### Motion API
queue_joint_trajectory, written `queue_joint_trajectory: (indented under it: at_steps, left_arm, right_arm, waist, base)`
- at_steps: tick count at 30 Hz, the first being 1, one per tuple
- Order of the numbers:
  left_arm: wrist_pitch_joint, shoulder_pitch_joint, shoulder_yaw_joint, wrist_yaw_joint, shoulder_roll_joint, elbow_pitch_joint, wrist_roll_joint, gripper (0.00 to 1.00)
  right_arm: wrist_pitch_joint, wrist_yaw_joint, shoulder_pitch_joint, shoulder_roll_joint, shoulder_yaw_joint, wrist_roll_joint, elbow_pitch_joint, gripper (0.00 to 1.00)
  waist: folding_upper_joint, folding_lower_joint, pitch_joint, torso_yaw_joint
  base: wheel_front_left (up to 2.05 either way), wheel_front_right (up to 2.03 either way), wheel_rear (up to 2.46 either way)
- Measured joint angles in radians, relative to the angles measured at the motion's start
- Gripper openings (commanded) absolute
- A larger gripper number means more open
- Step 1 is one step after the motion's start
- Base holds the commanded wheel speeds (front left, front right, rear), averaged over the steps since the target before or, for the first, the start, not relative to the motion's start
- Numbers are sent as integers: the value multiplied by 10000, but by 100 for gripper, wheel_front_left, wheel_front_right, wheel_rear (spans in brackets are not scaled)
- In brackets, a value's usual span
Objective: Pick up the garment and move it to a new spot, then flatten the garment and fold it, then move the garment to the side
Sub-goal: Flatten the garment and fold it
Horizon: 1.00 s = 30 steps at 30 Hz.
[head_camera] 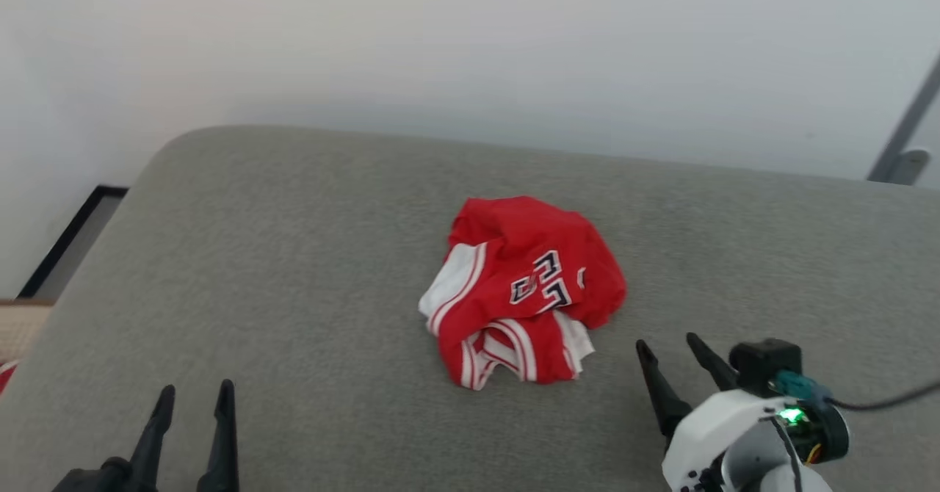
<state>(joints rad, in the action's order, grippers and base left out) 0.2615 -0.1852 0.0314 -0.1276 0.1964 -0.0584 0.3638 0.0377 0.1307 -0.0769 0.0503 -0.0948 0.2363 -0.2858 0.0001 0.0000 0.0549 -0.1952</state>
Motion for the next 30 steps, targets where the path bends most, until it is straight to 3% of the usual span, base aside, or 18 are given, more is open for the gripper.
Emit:
queue_joint_trajectory:
  at_steps: [14,29,30]
  left_arm:
    - [0,689,-851,-2,299,-245,245,100]
    - [0,1634,-1478,-2,215,-579,587,100]
    - [0,1653,-1480,-2,209,-608,589,100]
  right_arm:
    - [2564,0,-1778,259,23,-180,-2153,100]
    - [5250,0,-3916,681,-405,-602,-4138,100]
    - [5538,0,-4077,698,-418,-602,-4280,79]
  waist:
    - [0,0,-577,-1388]
    - [0,0,-1623,-2301]
    - [0,0,-1664,-2329]
  base:
    - [0,0,0]
    - [0,0,0]
    - [0,0,0]
